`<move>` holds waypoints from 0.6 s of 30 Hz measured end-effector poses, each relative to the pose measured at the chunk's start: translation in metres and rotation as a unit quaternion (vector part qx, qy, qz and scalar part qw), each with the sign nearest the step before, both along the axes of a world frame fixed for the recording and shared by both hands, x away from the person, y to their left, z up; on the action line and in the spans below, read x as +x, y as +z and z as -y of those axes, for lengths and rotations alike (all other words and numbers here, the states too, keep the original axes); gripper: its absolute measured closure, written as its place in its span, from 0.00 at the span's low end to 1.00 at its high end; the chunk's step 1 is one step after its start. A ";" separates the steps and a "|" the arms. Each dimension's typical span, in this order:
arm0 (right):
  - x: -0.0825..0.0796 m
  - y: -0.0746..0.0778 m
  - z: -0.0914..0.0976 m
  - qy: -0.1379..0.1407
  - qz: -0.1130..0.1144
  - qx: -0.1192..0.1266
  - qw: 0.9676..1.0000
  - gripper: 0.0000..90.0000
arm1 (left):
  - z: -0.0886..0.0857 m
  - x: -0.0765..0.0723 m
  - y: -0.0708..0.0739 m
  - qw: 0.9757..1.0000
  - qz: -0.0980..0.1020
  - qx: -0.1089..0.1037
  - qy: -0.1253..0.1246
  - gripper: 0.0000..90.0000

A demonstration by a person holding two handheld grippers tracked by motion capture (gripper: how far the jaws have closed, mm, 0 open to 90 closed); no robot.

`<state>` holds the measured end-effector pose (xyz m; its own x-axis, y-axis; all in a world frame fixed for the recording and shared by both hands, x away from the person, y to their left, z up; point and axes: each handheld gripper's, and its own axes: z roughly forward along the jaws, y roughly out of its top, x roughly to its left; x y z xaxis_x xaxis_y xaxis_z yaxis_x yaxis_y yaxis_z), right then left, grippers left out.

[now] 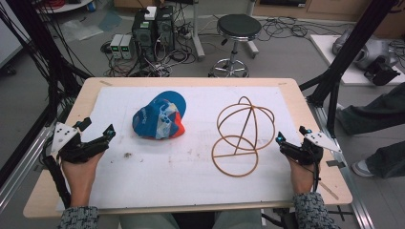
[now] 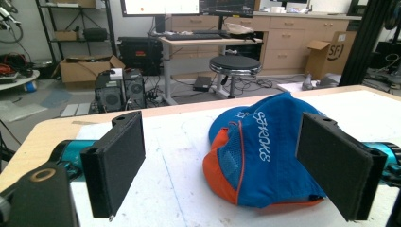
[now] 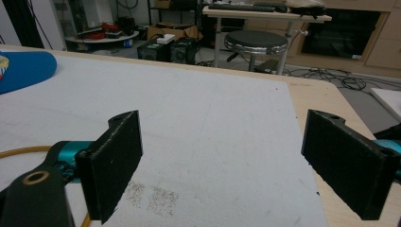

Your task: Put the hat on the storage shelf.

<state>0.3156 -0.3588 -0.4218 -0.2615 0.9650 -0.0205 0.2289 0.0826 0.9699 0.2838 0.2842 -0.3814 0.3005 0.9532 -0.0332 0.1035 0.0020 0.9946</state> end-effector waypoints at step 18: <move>0.000 0.000 0.001 -0.001 0.003 -0.001 1.000 0.14 | 0.011 0.005 0.001 1.000 -0.006 0.008 -0.016 0.19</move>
